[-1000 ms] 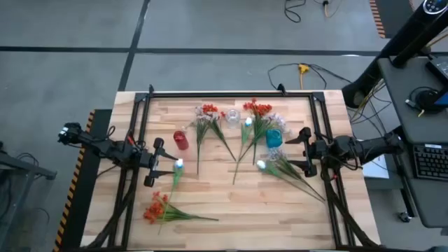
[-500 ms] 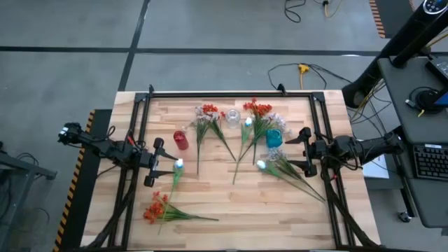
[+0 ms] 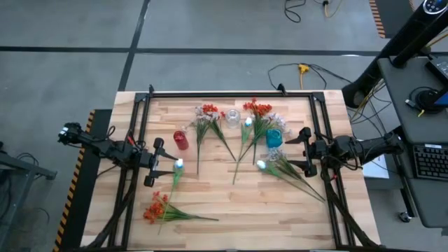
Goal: Sort flowers into vase by color
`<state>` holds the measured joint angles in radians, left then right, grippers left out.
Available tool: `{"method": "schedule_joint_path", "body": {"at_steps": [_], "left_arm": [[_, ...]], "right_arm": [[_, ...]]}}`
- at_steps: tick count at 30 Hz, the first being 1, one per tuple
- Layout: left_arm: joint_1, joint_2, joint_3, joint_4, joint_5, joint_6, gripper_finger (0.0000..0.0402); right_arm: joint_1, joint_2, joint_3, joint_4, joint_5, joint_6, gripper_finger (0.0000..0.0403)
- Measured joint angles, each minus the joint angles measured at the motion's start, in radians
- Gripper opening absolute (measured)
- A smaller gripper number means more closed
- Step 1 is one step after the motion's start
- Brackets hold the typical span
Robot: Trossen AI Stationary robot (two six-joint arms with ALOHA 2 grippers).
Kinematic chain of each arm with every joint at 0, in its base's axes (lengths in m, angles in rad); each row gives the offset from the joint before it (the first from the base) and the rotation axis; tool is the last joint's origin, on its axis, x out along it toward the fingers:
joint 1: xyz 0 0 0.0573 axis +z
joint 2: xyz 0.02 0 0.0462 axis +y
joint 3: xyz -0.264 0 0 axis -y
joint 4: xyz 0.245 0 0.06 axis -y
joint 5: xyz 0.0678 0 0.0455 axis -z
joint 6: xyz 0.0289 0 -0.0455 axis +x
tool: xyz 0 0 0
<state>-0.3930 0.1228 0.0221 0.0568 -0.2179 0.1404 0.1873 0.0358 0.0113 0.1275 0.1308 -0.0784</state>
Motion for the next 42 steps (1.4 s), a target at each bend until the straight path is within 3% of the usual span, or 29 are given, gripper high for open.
{"method": "schedule_joint_path", "body": {"at_steps": [40, 42], "left_arm": [[0.0, 0.0, 0.0, 0.007, 0.0, 0.006, 0.0221], [0.0, 0.0, 0.0, 0.041, 0.0, -0.015, 0.0221]], "right_arm": [[0.0, 0.0, 0.0, 0.008, 0.0, 0.0, 0.0343], [0.0, 0.0, 0.0, 0.028, 0.0, 0.081, 0.0343]]}}
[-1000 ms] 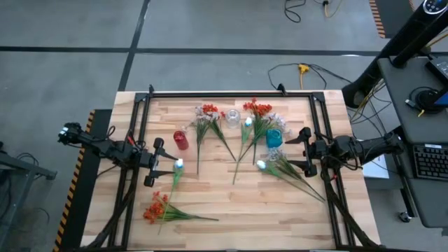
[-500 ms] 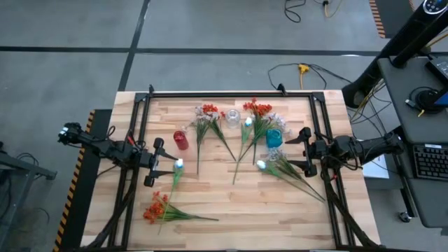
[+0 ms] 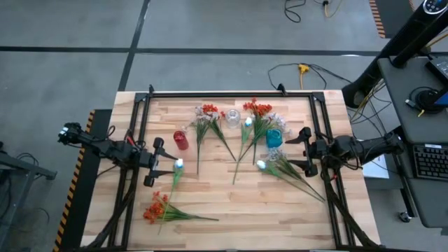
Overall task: Sort flowers into vase by color
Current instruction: Put the bottom left white flower into the red vase
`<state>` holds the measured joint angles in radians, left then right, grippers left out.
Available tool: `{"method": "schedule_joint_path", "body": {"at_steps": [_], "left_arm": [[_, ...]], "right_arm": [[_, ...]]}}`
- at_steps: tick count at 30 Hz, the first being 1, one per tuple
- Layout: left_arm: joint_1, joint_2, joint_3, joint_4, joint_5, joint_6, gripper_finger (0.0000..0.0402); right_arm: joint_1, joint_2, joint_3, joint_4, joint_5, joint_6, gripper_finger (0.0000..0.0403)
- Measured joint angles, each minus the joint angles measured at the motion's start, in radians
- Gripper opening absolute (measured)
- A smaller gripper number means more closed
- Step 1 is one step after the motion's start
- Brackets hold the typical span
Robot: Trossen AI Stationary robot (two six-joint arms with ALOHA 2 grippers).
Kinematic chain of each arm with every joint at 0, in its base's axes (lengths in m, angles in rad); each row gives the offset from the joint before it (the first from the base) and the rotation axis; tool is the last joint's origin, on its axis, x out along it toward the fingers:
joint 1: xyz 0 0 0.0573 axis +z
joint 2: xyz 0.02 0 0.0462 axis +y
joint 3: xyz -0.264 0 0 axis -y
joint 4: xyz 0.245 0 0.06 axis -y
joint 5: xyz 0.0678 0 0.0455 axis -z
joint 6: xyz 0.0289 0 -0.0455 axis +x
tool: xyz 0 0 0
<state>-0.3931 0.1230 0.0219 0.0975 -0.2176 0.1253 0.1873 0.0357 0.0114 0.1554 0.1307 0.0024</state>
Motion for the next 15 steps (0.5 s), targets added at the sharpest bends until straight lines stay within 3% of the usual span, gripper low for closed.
{"method": "schedule_joint_path", "body": {"at_steps": [3, 5, 10, 15], "left_arm": [[-0.001, -0.001, 0.0, 0.132, -0.001, -0.19, 0.0221], [0.0, 0.0, 0.0, 0.226, -0.023, -0.296, 0.0221], [0.0, 0.0, 0.0, 0.372, -0.066, -0.355, 0.0221], [0.0, 0.0, 0.0, 0.4, -0.064, -0.336, 0.0221]], "right_arm": [[0.0, 0.0, 0.0, 0.023, 0.001, 0.214, 0.0343], [0.0, 0.0, 0.0, 0.069, 0.029, 0.275, 0.0343], [0.0, 0.0, 0.0, 0.157, 0.075, 0.18, 0.0343], [0.0, 0.0, 0.0, 0.16, 0.076, 0.142, 0.0343]]}}
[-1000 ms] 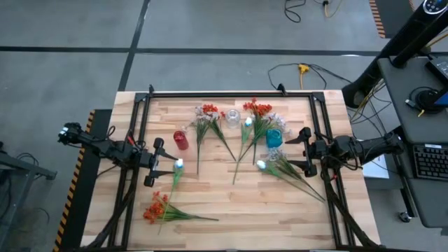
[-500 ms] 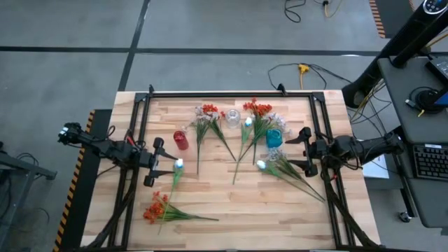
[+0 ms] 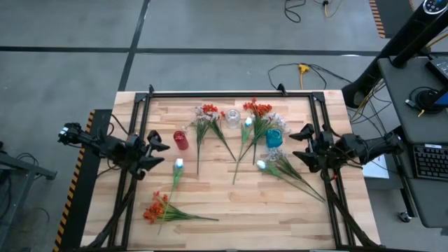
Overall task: Sort flowers into vase by color
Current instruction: Put the bottom left white flower into the red vase
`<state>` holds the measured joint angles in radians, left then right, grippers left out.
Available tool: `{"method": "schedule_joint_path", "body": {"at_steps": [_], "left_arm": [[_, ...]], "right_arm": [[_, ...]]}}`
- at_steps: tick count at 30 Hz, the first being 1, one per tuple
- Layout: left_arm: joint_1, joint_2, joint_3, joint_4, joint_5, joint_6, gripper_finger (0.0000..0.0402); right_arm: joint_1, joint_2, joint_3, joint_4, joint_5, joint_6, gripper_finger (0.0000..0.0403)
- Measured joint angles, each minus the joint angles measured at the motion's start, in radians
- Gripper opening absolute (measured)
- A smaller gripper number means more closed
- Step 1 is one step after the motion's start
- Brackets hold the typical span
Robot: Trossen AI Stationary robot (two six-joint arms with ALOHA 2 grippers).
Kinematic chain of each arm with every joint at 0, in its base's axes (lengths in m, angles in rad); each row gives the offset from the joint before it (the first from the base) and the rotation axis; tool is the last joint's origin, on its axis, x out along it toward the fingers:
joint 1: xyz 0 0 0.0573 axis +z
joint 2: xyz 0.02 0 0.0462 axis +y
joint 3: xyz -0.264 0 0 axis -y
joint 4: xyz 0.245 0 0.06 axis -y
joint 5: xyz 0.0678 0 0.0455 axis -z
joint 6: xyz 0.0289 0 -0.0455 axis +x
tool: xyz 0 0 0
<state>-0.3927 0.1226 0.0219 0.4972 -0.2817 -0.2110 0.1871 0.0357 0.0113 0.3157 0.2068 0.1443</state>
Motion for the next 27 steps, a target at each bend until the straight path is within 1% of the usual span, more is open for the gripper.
{"method": "schedule_joint_path", "body": {"at_steps": [5, 13, 16, 18, 19, 21, 23, 24, 27], "left_arm": [[0.0, 0.0, 0.0, 0.0, 0.002, 0.013, 0.0221], [0.0, 0.0, 0.0, 0.003, 0.003, 0.006, 0.0221], [0.0, 0.0, 0.0, 0.004, 0.003, -0.021, 0.0221], [0.0, 0.0, 0.0, 0.002, 0.003, -0.036, 0.0221], [0.0, 0.0, 0.0, 0.003, -0.009, -0.04, 0.0221], [0.0, 0.0, 0.0, 0.004, -0.076, -0.065, 0.0221], [0.0, 0.0, 0.0, -0.016, -0.161, -0.139, 0.0221], [0.0, 0.004, 0.0, -0.035, -0.188, -0.185, 0.0221], [0.0, 0.03, 0.0, -0.082, -0.204, -0.319, 0.0221]], "right_arm": [[0.0, 0.0, 0.0, 0.008, 0.001, -0.055, 0.0343], [0.0, 0.0, 0.0, 0.007, 0.003, -0.041, 0.0343], [0.0, 0.0, 0.0, 0.008, 0.004, -0.032, 0.0343], [0.0, 0.0, 0.0, 0.01, 0.023, -0.013, 0.0343], [0.0, 0.0, 0.0, 0.011, 0.039, -0.005, 0.0343], [0.0, 0.0, 0.0, 0.011, 0.078, 0.001, 0.0343], [0.0, 0.0, 0.0, 0.011, 0.102, -0.005, 0.0343], [0.0, 0.0, 0.0, 0.011, 0.106, -0.007, 0.0343], [0.0, 0.0, 0.0, 0.012, 0.11, 0.012, 0.0343]]}}
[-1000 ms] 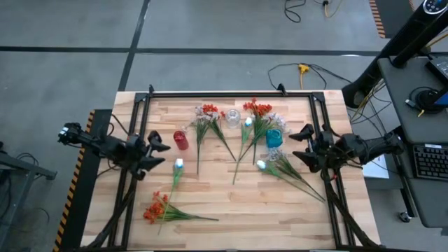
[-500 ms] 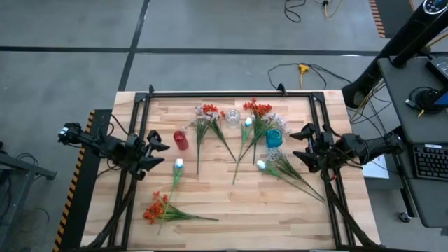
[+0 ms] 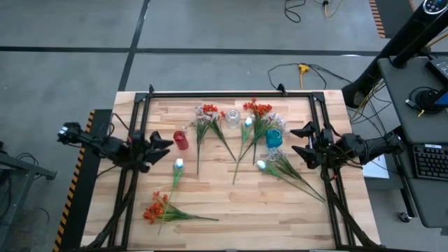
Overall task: Sort flowers into vase by color
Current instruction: Put the bottom left white flower into the red vase
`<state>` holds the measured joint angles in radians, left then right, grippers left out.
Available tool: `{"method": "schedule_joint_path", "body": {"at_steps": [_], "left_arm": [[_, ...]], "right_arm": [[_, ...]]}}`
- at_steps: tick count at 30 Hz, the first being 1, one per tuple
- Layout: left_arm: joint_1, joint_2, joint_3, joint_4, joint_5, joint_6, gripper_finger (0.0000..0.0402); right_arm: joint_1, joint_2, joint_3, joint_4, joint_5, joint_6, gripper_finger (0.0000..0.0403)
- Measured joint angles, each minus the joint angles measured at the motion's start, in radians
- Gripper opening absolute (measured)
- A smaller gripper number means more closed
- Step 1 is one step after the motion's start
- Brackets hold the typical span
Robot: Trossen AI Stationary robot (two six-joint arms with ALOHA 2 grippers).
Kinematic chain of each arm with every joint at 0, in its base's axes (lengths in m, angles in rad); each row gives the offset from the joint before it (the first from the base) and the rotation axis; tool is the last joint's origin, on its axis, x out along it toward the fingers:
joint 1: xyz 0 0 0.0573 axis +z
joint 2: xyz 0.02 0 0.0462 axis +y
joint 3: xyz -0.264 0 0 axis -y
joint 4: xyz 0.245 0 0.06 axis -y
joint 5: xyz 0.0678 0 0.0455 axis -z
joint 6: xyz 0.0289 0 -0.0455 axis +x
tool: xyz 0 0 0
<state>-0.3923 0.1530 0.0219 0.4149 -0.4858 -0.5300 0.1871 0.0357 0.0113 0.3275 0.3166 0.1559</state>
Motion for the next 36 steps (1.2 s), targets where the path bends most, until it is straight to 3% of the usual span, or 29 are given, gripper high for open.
{"method": "schedule_joint_path", "body": {"at_steps": [6, 10, 12, 17, 20, 23, 28, 36], "left_arm": [[-0.004, 0.13, 0.003, -0.011, 0.035, -0.229, 0.0221], [-0.02, 0.215, 0.109, -0.141, 0.113, -0.359, 0.0221], [-0.042, 0.258, 0.214, -0.299, 0.109, -0.417, 0.0221], [-0.089, 0.432, 0.512, -0.873, 0.056, -0.655, 0.0221], [-0.109, 0.552, 0.63, -1.107, 0.064, -0.826, 0.0221], [-0.121, 0.673, 0.703, -1.255, 0.148, -0.994, 0.0221], [-0.135, 0.859, 0.738, -1.286, 0.273, -1.126, 0.0221], [-0.129, 1.082, 0.752, -1.279, 0.449, -1.161, 0.0221]], "right_arm": [[0.0, 0.0, 0.0, -0.001, 0.0, 0.029, 0.0343], [0.0, 0.0, 0.0, -0.005, -0.001, 0.052, 0.0343], [0.0, 0.0, 0.0, -0.009, -0.002, 0.055, 0.0343], [0.0, 0.0, 0.0, -0.01, -0.009, 0.062, 0.0343], [0.0, 0.0, 0.0, -0.022, -0.009, 0.075, 0.0343], [0.0, 0.0, 0.0, -0.043, -0.01, 0.094, 0.0343], [0.0, 0.001, 0.0, -0.071, -0.01, 0.098, 0.0343], [0.0, 0.001, 0.0, -0.07, -0.01, 0.101, 0.0343]]}}
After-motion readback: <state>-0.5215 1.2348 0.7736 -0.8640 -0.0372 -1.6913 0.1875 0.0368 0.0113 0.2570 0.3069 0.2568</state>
